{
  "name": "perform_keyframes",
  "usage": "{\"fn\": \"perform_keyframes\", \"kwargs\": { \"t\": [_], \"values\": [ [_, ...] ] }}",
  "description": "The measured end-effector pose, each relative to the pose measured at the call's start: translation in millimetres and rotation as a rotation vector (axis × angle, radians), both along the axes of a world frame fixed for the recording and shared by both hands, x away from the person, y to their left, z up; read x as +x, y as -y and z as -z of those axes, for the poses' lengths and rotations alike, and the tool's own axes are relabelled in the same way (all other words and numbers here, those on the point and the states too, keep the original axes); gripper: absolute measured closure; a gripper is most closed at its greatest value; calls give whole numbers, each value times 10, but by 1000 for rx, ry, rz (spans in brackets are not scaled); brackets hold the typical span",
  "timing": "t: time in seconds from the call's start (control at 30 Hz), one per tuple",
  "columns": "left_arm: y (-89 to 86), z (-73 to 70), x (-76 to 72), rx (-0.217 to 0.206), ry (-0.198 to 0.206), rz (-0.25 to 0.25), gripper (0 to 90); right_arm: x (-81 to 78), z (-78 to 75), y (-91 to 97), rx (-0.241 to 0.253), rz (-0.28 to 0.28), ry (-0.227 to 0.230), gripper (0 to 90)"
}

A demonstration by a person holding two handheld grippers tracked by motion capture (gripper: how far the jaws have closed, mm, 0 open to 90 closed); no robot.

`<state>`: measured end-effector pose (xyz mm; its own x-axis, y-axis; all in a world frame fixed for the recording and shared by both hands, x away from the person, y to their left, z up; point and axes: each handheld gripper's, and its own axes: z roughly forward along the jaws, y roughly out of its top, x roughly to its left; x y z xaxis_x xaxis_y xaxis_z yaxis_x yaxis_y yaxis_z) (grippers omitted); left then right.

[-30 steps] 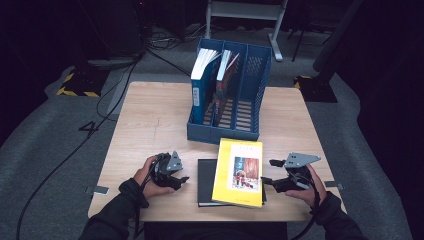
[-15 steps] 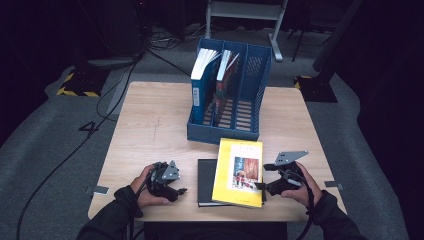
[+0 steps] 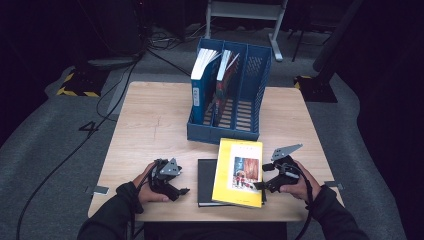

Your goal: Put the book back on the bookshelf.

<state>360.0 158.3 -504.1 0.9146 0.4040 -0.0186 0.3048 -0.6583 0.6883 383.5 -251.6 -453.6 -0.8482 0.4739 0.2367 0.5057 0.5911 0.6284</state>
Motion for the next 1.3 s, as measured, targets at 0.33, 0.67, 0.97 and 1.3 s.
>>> {"fn": "perform_keyframes", "kwargs": {
  "t": [0.33, 0.67, 0.97, 1.3],
  "values": [
    [10, 1, 7, -1, 2, -7, 150, -28, -86, -41, -28, -6, 53, 165],
    [16, 0, 7, 0, 0, -10, 150, 126, -176, -66, 21, -36, 79, 249],
    [-4, -48, 42, 40, -21, -66, 180, 204, -219, -179, 46, -52, 103, 327],
    [-21, -106, 181, 25, -12, -135, 221, 354, -110, -259, 106, -49, 15, 575]
  ]
}}
